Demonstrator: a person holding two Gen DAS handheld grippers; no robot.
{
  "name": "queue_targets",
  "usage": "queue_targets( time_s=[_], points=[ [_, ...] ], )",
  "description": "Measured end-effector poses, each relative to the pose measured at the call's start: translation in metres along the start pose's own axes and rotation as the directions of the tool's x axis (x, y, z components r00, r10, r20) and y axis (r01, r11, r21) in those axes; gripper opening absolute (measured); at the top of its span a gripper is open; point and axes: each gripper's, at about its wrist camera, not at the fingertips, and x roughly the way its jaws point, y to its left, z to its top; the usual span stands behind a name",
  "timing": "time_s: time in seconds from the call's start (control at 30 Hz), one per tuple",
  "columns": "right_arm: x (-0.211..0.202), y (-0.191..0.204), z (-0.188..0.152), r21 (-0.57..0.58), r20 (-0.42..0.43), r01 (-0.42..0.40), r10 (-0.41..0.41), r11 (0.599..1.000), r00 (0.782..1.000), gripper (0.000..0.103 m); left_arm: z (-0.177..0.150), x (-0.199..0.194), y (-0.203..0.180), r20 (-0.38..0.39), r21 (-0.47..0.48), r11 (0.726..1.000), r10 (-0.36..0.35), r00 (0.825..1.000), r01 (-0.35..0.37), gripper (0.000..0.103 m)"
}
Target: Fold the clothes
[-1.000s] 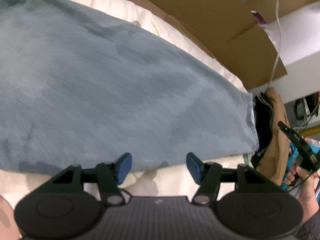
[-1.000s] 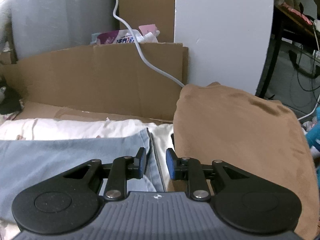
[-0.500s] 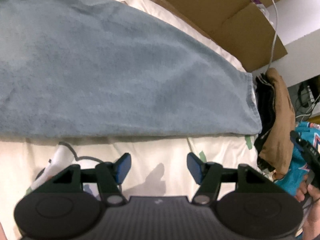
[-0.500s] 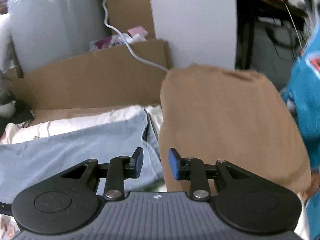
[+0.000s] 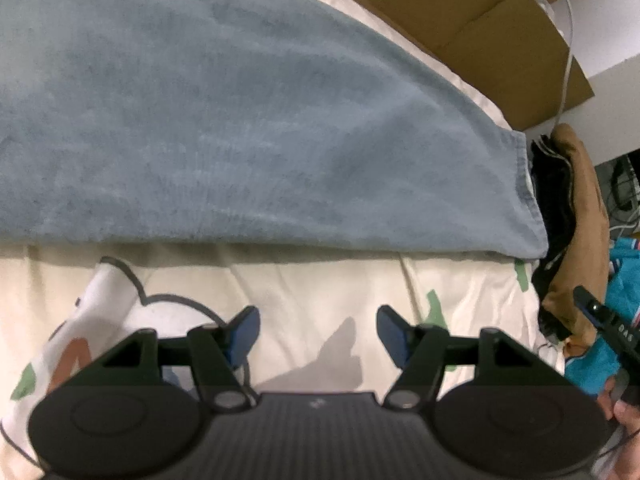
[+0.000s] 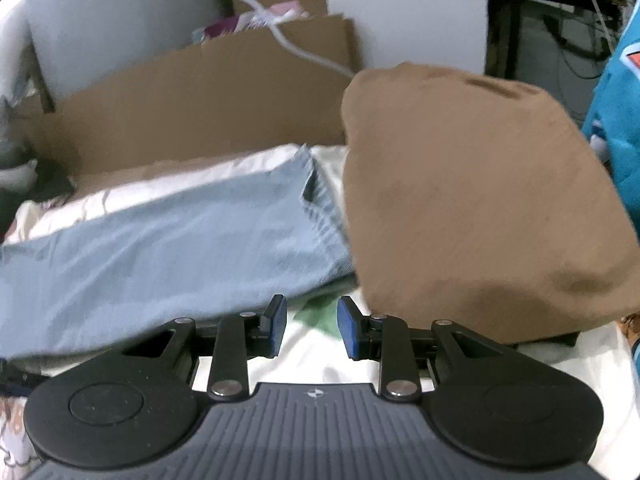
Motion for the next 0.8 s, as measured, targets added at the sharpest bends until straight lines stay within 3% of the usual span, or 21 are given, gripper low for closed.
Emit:
queue_targets(
  time_s=[0.4, 0.8],
  points=[
    [0.011, 0.032, -0.032, -0.043, -0.094, -0.060, 0.055, 0.997, 0.994, 0.035, 0.019, -0.016, -0.013, 0.083, 0.066, 0.998, -0.022, 0.996, 0.017, 0.069],
    [0.033, 0.064, -0.044, 0.013, -0.147, -0.169, 0.169, 0.986, 0.975, 0.039, 0.027, -0.026, -0.024, 0.115, 0.085, 0.996, -0.048, 0.992, 0.039, 0.069]
  ],
)
